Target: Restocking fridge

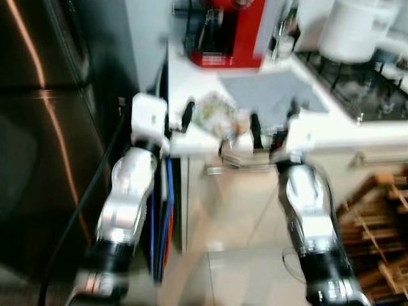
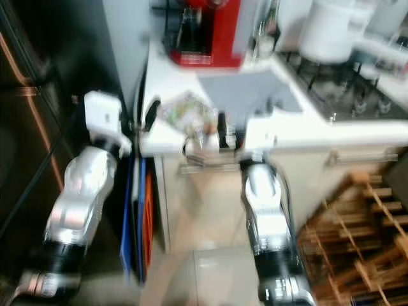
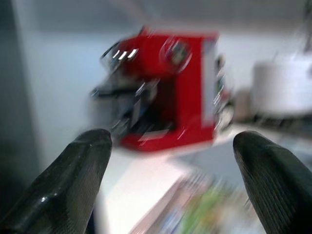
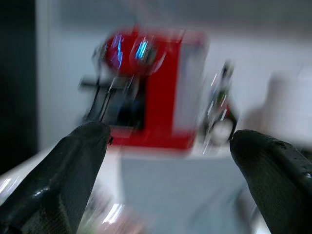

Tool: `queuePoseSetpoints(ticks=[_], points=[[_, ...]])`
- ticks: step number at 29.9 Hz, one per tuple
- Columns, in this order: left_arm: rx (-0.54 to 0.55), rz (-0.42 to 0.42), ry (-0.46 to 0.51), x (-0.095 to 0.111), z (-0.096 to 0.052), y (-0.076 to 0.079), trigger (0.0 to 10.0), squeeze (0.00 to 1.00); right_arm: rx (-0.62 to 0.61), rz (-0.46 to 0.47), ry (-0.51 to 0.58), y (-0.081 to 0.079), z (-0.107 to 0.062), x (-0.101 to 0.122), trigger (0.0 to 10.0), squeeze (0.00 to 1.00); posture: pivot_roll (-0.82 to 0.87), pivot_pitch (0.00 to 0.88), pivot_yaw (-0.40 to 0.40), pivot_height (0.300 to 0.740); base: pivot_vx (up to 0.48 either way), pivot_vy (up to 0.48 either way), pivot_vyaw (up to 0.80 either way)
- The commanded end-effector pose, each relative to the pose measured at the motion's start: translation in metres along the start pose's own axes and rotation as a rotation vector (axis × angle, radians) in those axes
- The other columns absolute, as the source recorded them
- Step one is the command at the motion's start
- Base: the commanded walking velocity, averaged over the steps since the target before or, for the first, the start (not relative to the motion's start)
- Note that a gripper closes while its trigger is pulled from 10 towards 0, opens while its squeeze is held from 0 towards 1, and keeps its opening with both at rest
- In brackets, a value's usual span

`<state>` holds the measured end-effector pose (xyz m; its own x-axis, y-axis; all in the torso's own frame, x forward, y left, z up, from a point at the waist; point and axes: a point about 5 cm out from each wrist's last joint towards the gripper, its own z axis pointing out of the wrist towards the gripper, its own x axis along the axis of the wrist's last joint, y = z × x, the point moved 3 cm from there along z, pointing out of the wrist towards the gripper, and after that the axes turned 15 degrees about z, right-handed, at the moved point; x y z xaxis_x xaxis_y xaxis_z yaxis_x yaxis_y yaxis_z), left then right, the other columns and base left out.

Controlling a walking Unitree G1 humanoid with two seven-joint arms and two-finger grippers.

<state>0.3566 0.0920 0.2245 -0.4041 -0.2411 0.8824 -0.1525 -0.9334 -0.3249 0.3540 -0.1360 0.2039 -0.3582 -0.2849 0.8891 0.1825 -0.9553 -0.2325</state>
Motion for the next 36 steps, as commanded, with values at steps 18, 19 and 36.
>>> queuePoseSetpoints(ticks=[18,19,36], points=[[-0.052,-0.194,-0.251,-0.041,0.052,-0.014,10.0,0.00,-0.179,0.378,-0.199,0.019,0.003,-0.030,10.0,0.93,-0.04,0.000,-0.028,0.740,0.000,0.000,0.00],[-0.052,-0.194,-0.251,-0.041,0.052,-0.014,10.0,0.00,-0.179,0.378,-0.199,0.019,0.003,-0.030,10.0,0.93,-0.04,0.000,-0.028,0.740,0.000,0.000,0.00],[-0.178,-0.228,-0.319,-0.050,0.060,0.011,10.0,0.00,-0.194,0.413,-0.269,0.015,-0.013,-0.036,10.0,0.93,-0.08,0.000,-0.042,0.740,0.000,0.000,0.00]])
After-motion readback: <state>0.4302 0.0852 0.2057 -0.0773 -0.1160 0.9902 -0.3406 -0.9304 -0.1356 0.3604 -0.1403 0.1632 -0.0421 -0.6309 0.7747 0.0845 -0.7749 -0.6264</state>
